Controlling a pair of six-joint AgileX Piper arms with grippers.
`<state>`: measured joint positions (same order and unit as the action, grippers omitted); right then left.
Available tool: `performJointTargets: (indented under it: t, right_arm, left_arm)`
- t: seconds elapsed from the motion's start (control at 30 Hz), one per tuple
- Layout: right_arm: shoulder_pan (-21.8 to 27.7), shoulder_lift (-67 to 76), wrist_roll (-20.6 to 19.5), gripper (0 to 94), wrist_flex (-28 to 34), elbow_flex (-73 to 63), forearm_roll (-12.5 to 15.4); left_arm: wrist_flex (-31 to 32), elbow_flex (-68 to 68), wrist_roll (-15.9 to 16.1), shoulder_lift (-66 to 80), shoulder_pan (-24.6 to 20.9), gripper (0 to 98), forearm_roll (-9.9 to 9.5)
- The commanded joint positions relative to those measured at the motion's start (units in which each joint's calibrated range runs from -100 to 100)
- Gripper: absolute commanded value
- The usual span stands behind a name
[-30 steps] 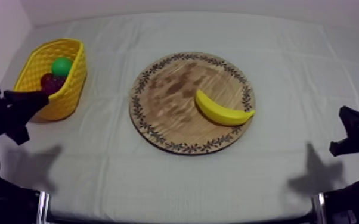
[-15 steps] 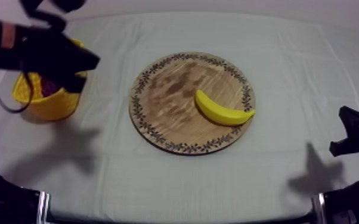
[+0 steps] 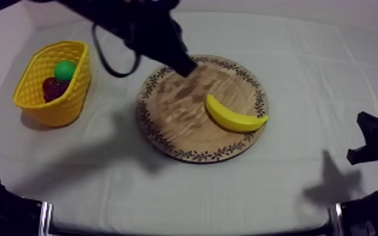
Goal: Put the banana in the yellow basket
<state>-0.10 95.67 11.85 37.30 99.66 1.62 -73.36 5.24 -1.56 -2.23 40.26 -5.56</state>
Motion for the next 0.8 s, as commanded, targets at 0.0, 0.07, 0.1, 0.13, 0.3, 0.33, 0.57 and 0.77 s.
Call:
performJointTargets:
  t: [0.0,0.07,0.1,0.13,0.3,0.33,0.57,0.77]
  right_arm:
    - [0.0,0.0,0.0,0.3,0.0,0.0,0.0]
    - [0.0,0.0,0.0,0.3,0.0,0.0,0.0]
    - [0.0,0.0,0.0,0.3,0.0,0.0,0.0]
    - [0.0,0.0,0.0,0.3,0.0,0.0,0.0]
    - [0.0,0.0,0.0,0.3,0.0,0.0,0.0]
    - [0.0,0.0,0.0,0.3,0.0,0.0,0.0]
    - [0.0,0.0,0.0,0.3,0.0,0.0,0.0]
    - [0.0,0.0,0.0,0.3,0.0,0.0,0.0]
  left_arm:
    - [-1.4,-5.9,0.2,-4.8,1.0,0.1,-0.05]
    - [-2.8,-8.8,0.5,-7.6,1.8,0.1,-0.07]
    - [-3.6,-10.1,0.7,-8.9,2.2,0.1,-0.06]
    - [-4.3,-11.4,0.9,-10.1,2.6,0.1,-0.06]
    - [-5.9,-15.3,2.6,-14.5,3.6,0.1,0.20]
    - [-6.0,-15.6,3.3,-14.9,3.7,0.1,0.32]
    - [-5.4,-17.8,12.4,-17.6,3.6,0.1,2.48]
    - [-4.5,-18.8,23.0,-19.2,4.2,0.1,3.44]
